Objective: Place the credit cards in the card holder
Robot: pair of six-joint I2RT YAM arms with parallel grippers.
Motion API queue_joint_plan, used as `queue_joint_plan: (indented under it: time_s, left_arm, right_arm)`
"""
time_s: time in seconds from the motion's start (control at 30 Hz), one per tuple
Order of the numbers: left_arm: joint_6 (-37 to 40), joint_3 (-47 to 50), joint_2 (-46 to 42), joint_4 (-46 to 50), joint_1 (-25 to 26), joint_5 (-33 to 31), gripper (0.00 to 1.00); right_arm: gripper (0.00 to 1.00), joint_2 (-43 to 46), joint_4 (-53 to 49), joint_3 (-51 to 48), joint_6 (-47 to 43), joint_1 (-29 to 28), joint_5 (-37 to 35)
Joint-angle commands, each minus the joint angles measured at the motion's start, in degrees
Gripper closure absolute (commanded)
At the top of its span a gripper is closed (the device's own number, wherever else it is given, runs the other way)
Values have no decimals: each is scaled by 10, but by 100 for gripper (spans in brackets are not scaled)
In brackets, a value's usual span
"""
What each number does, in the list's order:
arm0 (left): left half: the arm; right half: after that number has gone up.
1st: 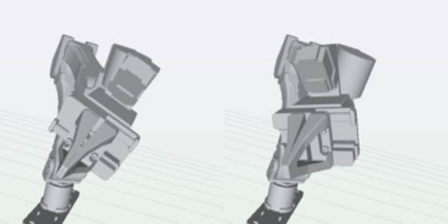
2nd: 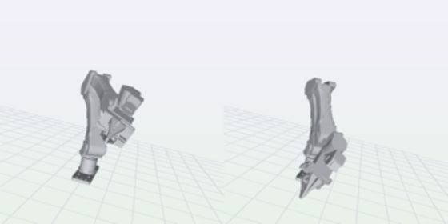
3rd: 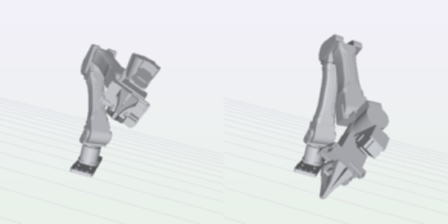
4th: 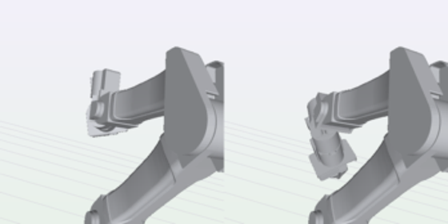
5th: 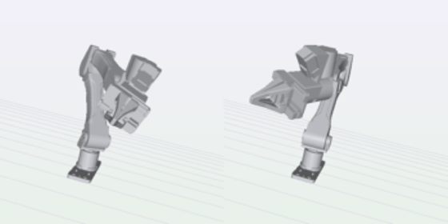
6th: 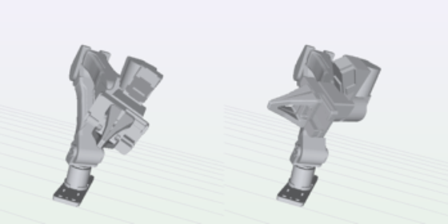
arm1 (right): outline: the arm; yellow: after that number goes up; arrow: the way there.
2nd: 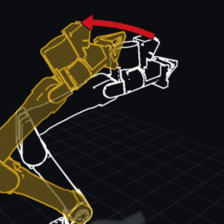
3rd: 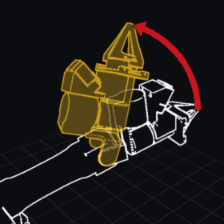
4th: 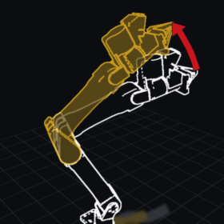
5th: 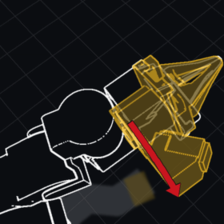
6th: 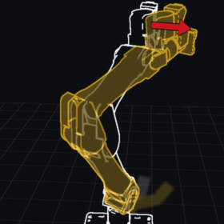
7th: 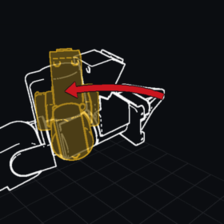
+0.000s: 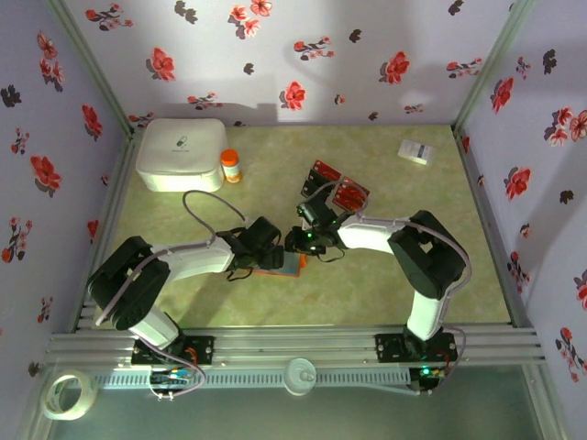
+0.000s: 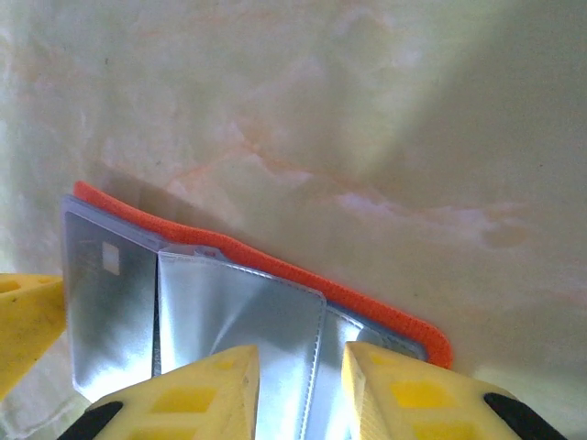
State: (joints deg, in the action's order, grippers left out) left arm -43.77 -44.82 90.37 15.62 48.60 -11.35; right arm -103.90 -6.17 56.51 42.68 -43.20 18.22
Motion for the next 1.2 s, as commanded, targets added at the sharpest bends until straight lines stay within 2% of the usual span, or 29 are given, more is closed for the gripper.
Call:
queue_joint_plan:
  time_s: [0.0,0.47,0.67,0.8,0.9,1.17]
  left_arm:
    - [-6,16,2,14,4,0,11]
    - [-7,19,0,13,6,0,10]
    - [-7,20,-9,14,5,0,11]
    - [-3,10,-29,30,4,-8,9]
    - [3,-6,-51,51,4,-18,6]
    - [17,-37,-135,100,-19,-44,0]
  right_arm:
    - [68,-27,42,-11,33,0,32]
    - [70,-33,75,-11,57,5,59]
    - [76,-29,104,-19,77,8,73]
    - [76,-18,115,-26,87,9,78]
    - [73,-5,118,-31,93,10,81]
    - [58,28,118,-29,109,-5,81]
